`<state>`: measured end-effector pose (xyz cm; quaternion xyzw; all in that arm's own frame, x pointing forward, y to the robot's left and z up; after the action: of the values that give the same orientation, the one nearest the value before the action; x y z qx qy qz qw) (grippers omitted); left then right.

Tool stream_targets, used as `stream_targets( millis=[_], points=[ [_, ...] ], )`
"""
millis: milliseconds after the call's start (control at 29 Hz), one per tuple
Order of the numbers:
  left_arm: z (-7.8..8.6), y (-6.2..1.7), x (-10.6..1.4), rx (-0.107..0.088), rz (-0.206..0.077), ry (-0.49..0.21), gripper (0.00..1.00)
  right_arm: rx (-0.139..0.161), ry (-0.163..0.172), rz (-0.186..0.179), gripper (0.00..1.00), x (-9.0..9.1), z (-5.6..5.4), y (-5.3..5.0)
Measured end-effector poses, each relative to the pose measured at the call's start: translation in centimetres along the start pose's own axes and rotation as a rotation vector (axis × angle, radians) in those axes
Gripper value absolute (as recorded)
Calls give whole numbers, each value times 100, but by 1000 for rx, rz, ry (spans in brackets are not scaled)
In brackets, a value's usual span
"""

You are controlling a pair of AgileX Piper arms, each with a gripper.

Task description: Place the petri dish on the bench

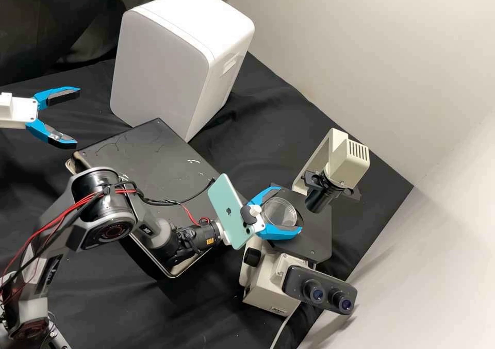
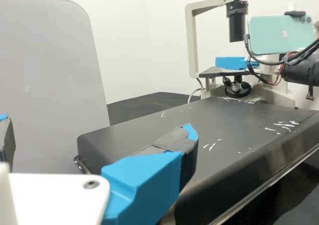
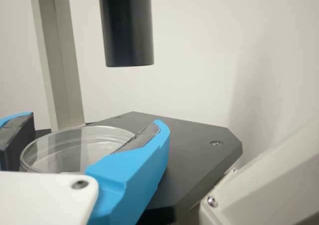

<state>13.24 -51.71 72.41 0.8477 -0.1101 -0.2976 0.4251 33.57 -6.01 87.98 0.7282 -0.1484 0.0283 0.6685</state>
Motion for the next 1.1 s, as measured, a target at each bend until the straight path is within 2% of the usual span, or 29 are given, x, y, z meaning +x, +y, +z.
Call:
stream_targets(
  millis=[173,276,449,621,691,760,967,1105],
  points=[
    [-3,0,0,0,0,2,100,16,0,-6,0,-77,-18,-9],
    [-13,3,2,5,1,3,100,33,11,-19,0,-139,-76,-34],
    [-25,4,3,-5,2,7,100,56,22,-35,0,-205,-130,-65],
    [-29,-18,4,-1,-23,4,100,81,54,-53,0,-300,-248,-83],
    [-29,-28,4,-1,-34,4,100,80,71,-67,0,-335,-300,-109],
    [-29,-28,4,-1,-34,4,100,76,91,-88,0,-364,-358,-151],
    [-29,-28,4,-1,-34,4,100,74,100,-150,0,-466,-428,-287],
    [-29,-28,4,-1,-34,4,100,75,113,-173,0,-519,-480,-336]
  ],
)
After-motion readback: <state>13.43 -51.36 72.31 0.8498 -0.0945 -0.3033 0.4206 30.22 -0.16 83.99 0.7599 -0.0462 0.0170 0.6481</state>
